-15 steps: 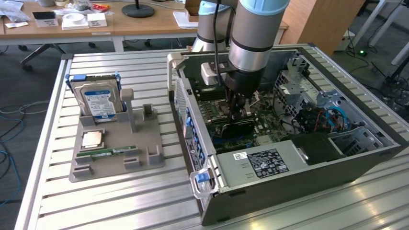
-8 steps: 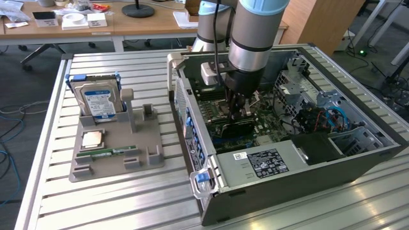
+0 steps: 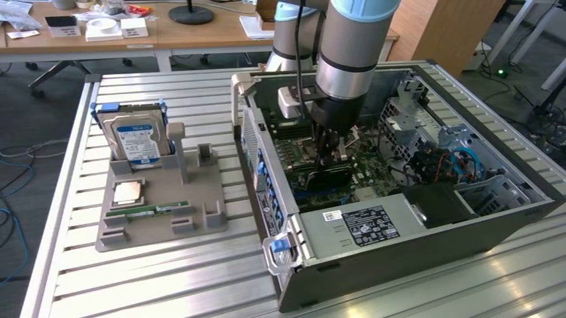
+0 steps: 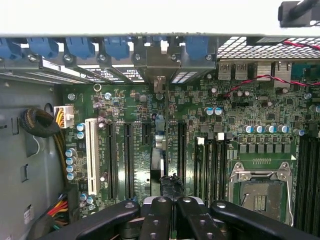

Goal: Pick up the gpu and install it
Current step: 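Press down on the gpu until it lock into place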

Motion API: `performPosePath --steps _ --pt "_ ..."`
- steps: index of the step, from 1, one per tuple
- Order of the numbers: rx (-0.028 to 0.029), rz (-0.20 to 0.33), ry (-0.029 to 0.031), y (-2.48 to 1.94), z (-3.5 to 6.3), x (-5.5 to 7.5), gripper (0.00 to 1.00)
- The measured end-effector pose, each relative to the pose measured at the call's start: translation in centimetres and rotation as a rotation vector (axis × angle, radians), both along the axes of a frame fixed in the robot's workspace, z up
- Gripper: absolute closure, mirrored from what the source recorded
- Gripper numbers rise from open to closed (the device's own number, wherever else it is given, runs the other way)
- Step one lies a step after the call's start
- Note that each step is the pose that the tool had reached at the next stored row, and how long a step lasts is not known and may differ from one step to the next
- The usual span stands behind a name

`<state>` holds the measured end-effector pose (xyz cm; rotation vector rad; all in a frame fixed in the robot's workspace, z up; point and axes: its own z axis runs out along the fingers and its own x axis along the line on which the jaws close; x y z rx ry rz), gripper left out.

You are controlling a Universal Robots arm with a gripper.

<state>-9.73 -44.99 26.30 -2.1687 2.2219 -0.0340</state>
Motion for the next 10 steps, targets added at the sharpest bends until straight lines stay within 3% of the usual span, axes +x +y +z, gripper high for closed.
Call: performPosePath --steps 10 --pt "0.0001 0.000 -0.0001 0.00 -0.04 -0.05 0.89"
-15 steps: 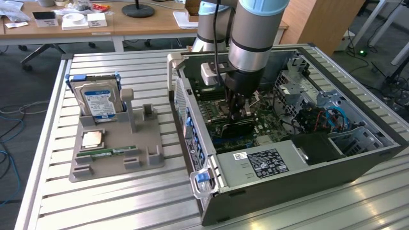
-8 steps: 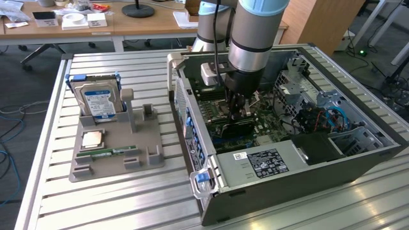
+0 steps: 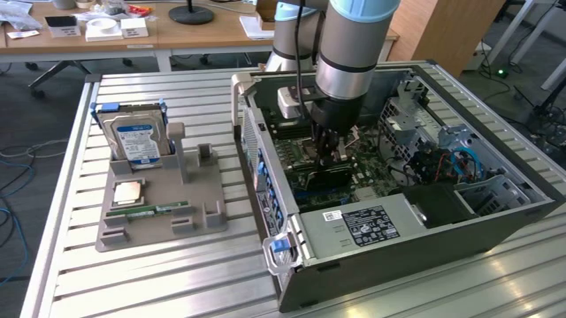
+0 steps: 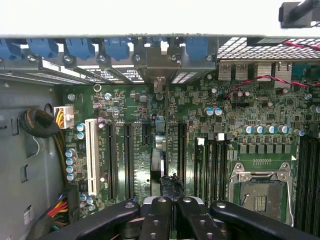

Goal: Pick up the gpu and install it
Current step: 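Press down on the gpu until it lock into place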

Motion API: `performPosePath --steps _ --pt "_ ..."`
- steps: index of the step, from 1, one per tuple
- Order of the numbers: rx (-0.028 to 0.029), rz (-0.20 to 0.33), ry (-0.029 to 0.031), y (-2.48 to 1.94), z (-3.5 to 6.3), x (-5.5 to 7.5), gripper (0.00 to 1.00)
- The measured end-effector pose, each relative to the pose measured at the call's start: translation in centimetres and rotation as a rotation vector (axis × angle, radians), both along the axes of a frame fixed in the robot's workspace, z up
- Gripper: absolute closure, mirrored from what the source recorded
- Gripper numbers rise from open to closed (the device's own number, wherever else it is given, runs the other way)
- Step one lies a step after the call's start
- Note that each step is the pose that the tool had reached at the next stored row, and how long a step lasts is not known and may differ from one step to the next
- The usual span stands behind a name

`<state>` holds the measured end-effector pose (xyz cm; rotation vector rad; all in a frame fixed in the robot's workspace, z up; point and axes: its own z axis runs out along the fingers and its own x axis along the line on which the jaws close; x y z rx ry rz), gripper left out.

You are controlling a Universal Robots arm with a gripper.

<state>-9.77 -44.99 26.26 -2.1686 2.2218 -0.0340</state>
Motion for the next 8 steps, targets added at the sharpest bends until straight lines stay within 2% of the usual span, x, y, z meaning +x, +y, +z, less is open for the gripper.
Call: performPosePath --steps 8 --pt "-0.0001 0.000 0.0000 0.00 -0.04 -0.01 0.89"
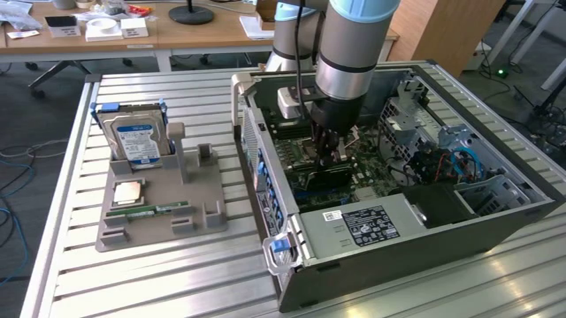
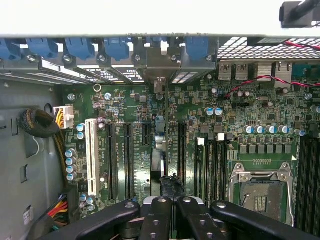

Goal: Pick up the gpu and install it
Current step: 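Press down on the gpu until it lock into place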

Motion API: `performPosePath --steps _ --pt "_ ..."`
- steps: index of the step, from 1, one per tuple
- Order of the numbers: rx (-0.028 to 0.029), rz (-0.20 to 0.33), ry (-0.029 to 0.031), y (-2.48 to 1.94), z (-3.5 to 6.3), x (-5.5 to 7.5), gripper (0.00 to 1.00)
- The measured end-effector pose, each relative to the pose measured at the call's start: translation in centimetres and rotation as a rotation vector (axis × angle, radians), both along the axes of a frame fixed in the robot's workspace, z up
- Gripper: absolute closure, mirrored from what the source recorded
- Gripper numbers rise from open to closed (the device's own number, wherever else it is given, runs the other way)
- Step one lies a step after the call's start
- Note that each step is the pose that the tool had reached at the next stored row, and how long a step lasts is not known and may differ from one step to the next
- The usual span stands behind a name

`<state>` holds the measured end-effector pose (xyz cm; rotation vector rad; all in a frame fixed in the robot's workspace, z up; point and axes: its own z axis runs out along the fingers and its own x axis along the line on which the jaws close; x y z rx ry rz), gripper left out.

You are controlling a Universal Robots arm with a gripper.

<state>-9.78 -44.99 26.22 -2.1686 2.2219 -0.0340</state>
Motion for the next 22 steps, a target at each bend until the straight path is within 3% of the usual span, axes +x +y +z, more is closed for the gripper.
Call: performPosePath --steps 22 --pt "-0.0001 0.000 0.0001 0.00 -0.14 -0.07 0.89"
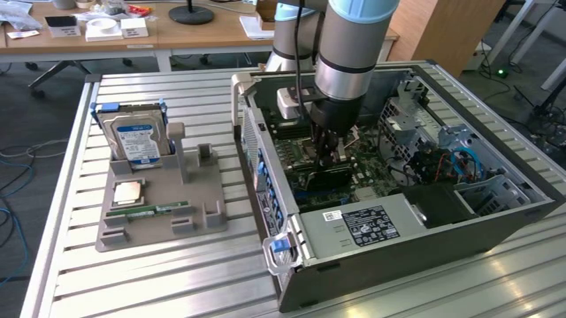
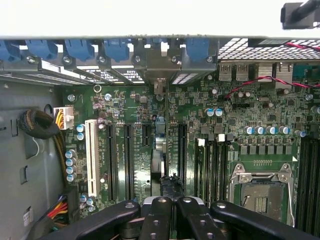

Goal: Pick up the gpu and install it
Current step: 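Press down on the gpu until it lock into place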

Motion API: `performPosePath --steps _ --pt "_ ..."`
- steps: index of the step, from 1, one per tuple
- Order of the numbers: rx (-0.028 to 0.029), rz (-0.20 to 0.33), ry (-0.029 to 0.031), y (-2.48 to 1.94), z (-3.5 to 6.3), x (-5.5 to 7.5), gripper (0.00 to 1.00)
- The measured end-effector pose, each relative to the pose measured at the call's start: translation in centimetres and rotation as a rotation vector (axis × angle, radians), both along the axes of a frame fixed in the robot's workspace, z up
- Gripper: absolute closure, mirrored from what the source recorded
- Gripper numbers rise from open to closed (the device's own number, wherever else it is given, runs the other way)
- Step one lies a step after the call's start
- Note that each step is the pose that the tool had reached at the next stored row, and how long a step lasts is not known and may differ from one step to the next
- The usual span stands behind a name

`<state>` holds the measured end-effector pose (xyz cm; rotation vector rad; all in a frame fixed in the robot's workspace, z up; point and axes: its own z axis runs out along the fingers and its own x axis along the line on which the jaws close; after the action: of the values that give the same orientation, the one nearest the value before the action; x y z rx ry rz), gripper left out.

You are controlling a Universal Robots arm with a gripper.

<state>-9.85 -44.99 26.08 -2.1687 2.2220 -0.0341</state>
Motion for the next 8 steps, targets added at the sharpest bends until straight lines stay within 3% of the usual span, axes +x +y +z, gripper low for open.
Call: performPosePath --steps 8 --pt "0.0002 0.000 -0.0001 -0.08 -0.05 -0.01 0.89"
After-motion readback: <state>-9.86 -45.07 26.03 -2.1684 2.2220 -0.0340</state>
